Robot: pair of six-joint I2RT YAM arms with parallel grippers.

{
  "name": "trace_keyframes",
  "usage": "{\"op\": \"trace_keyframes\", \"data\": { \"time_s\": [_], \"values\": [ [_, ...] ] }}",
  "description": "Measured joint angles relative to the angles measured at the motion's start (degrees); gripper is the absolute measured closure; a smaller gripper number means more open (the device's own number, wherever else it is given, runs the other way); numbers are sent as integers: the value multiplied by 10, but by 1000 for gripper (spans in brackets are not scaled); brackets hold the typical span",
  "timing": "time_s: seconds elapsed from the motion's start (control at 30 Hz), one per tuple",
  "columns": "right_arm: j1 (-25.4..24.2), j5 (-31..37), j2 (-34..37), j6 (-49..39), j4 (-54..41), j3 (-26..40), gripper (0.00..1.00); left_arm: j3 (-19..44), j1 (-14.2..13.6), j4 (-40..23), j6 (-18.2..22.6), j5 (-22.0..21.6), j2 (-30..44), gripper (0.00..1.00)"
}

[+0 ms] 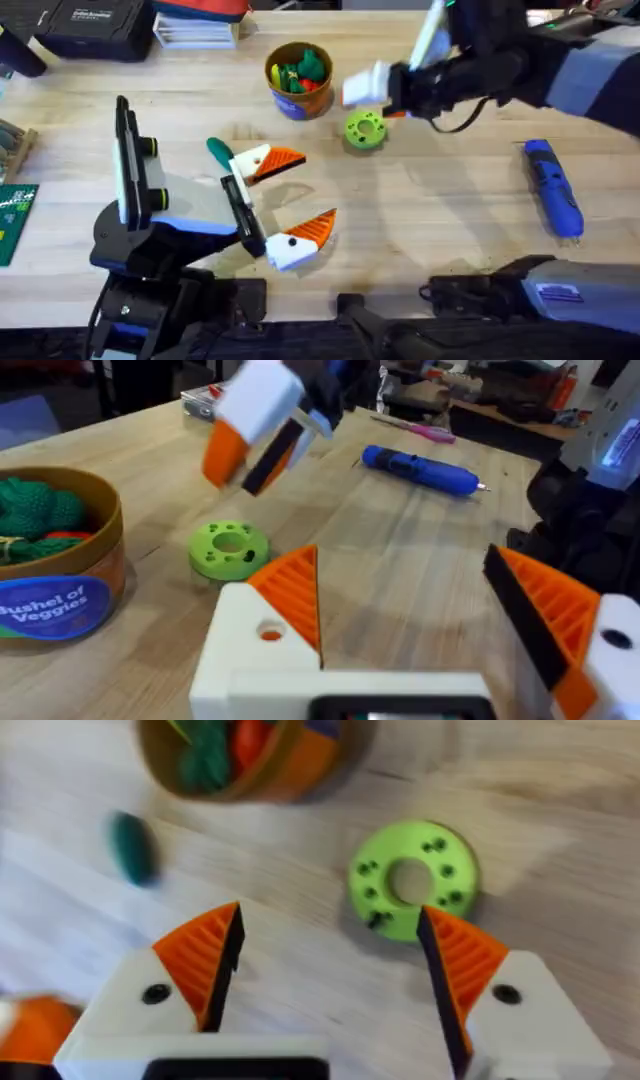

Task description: Pick up the gripper from the table and insert it into the empty holder that is missing its gripper. Then pick up a screw, insert it into the mounting hole, and use the screwdriver to tighten it. Finally, clean up the table by picking up the vegetable and placing it into the bucket.

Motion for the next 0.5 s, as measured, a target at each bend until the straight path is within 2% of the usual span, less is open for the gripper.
{"op": "trace_keyframes", "data": {
  "time_s": [0.13,0.23,0.3,0.4,0.47,0.5],
  "values": [
    [63,133,10,-78,-61,2,7,0,0,0,0,0,0,15],
    [94,192,28,-115,-70,2,22,0,0,0,0,0,0,15],
    [107,216,38,-129,-68,2,71,0,0,0,0,0,0,15],
    [119,238,50,-142,-60,2,193,0,0,0,0,0,0,15],
    [124,247,56,-147,-52,2,344,0,0,0,0,0,0,15],
    [126,249,57,-148,-50,2,386,0,0,0,0,0,0,15]
  ]
}}
